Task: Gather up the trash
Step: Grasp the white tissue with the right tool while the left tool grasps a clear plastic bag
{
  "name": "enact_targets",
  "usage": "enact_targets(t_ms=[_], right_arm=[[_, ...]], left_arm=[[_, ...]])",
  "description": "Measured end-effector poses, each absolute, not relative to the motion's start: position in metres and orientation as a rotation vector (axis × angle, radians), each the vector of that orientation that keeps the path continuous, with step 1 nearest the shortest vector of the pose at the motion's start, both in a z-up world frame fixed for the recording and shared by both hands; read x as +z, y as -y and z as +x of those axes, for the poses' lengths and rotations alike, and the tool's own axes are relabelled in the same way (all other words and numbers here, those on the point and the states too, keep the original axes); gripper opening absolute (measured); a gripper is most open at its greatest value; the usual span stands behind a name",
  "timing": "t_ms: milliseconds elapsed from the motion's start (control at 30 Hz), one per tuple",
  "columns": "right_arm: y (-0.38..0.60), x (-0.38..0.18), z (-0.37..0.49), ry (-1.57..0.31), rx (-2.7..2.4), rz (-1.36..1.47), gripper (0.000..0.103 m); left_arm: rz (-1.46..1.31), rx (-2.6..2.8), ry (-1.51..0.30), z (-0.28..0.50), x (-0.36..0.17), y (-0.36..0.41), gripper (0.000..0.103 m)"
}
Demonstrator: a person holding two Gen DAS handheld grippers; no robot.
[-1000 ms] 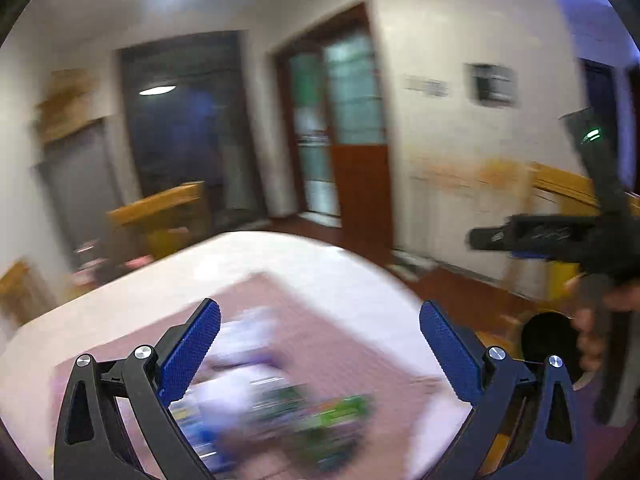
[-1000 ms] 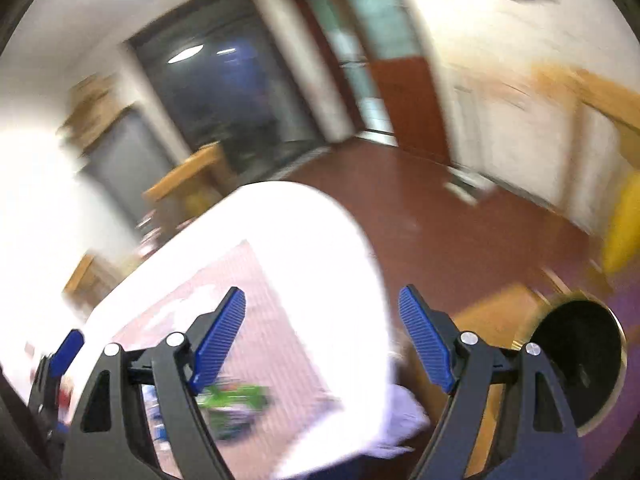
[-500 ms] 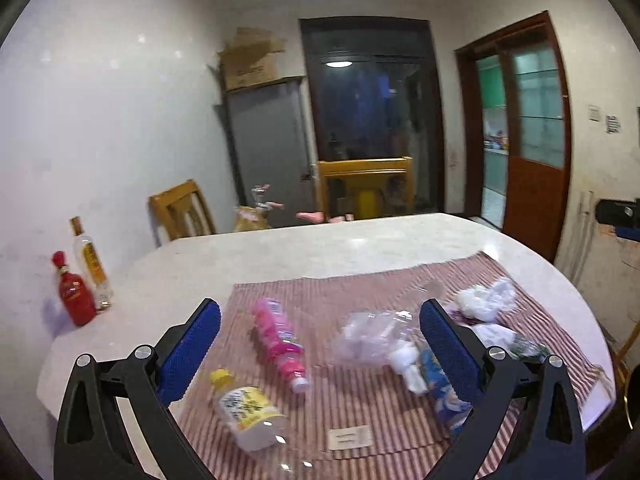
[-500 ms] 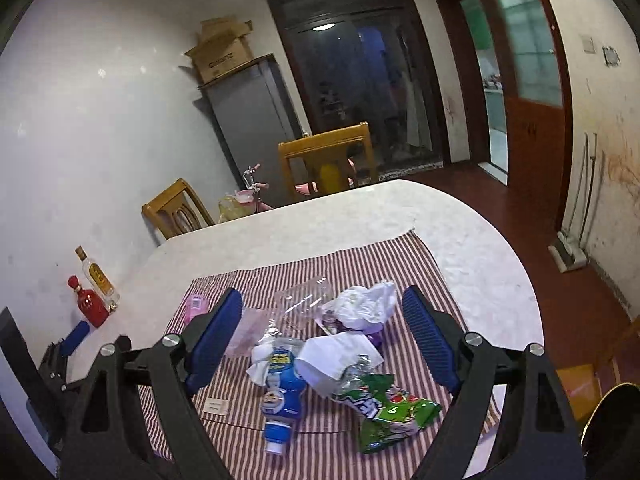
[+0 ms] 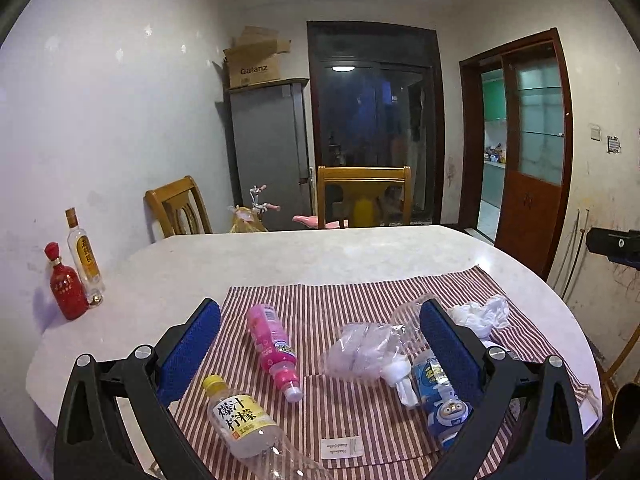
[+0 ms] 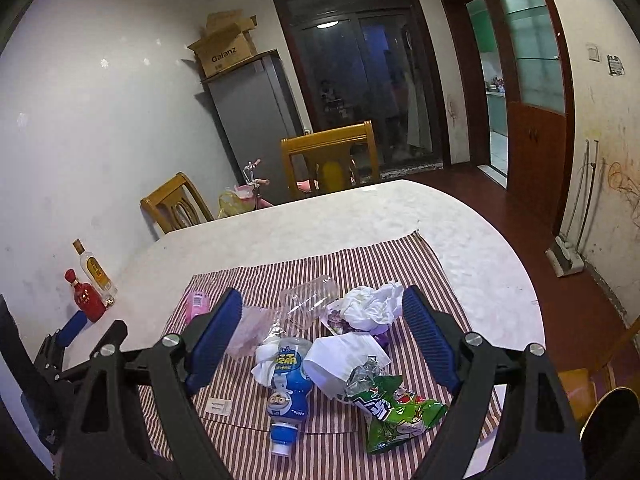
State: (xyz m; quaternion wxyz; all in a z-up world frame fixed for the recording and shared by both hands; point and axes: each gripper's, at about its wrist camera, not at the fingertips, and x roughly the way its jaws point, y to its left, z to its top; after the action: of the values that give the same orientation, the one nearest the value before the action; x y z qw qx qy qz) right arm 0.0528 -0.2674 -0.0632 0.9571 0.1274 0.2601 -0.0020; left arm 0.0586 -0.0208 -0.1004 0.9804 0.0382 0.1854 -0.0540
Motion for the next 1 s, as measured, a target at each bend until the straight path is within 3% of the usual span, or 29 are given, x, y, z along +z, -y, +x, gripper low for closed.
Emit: enact_targets(t_ms=[133,233,333,600,667,700,733,800,1000], right_arm=[[0.282,-0.083,0.082,-0.575,0.031,0.279,0.082],[0.308,-0.122,0.133,-0.714,0.012,0.341,0.082],[0.328,-0.159,0.182,-0.836,-0.002,0.385,0.074],[0.327,-0.227,0.267,-1.066,-0.035,0.288,0.074],[0.329,-0.238,0.273,-1.087,-0.012,0.323,0.06],[0.33,-0.24,0.274,-1.087,0.01,0.345,0.035],[0.331,-0.24,0.274,-1.079,0.042,0.371,0.026],[0.33,-0.232,0.269,-1.059,0.046,0.351,0.02],[0.341,-0.187,0.237,-0.894,0.072,0.414,0.02]], left_arm=[[0.073,-0.103,-0.396,0.065,-0.104,0.019,0.097],[0.067,-0.109,-0.415,0.07,-0.108,0.02,0.097],[0.082,-0.122,-0.426,0.072,-0.111,0.022,0.097],[0.072,-0.169,-0.466,0.092,-0.121,0.025,0.097],[0.076,-0.174,-0.484,0.098,-0.124,0.027,0.097],[0.086,-0.17,-0.496,0.103,-0.128,0.029,0.097],[0.092,-0.171,-0.507,0.108,-0.131,0.03,0.097],[0.088,-0.185,-0.538,0.117,-0.139,0.033,0.097],[0.068,-0.29,-0.645,0.153,-0.163,0.049,0.097]])
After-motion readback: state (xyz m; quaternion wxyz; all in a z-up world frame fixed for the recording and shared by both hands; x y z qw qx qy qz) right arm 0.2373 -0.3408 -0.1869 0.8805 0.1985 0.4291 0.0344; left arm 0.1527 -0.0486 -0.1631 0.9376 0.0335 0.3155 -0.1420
